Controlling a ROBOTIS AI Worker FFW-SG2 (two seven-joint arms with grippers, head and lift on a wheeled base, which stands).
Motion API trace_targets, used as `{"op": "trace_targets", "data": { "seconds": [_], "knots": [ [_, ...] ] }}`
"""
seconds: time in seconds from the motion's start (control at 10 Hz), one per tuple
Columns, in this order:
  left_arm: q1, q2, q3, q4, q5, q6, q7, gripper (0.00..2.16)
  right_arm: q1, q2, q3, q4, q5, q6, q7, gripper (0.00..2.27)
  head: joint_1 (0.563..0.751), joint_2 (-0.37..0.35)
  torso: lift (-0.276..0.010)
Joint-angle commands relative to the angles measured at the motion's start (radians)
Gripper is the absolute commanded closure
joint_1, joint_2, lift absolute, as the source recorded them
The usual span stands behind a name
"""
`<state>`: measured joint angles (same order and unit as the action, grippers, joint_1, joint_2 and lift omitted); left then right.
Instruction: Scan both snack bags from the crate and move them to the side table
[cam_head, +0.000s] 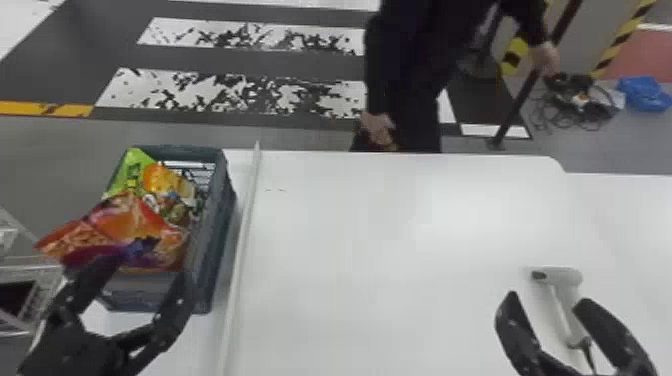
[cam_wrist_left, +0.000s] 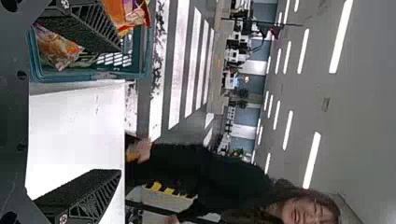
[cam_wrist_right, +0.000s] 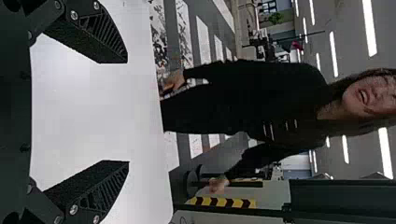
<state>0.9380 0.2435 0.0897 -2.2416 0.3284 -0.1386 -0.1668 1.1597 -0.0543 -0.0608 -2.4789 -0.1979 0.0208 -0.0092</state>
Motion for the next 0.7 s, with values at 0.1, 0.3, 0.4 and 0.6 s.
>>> {"op": "trace_targets", "data": {
  "seconds": [0.1,0.3,0.4,0.6],
  "knots": [
    [0.008,-0.016,0.100,0.008,0.072,0.000,-0.045,0.07,-0.002,-0.001,0.001,0.002,0.000,0.003,0.000,0.16,0.695,-0.015,-0.029],
    [0.005,-0.041,0.186,0.057,0.130,-0.034,-0.049,0.07,-0.003,-0.001,0.001,0.003,0.000,0.006,0.000,0.16,0.695,0.073,-0.029],
    [-0.005,-0.061,0.231,0.089,0.139,-0.040,-0.079,0.07,-0.003,-0.001,0.003,0.003,0.000,0.009,0.000,0.16,0.695,0.130,-0.029],
    [-0.035,-0.089,0.364,0.155,0.222,-0.040,-0.230,0.07,-0.005,-0.001,0.004,0.005,0.000,0.012,0.000,0.16,0.695,0.207,-0.029]
  ]
}}
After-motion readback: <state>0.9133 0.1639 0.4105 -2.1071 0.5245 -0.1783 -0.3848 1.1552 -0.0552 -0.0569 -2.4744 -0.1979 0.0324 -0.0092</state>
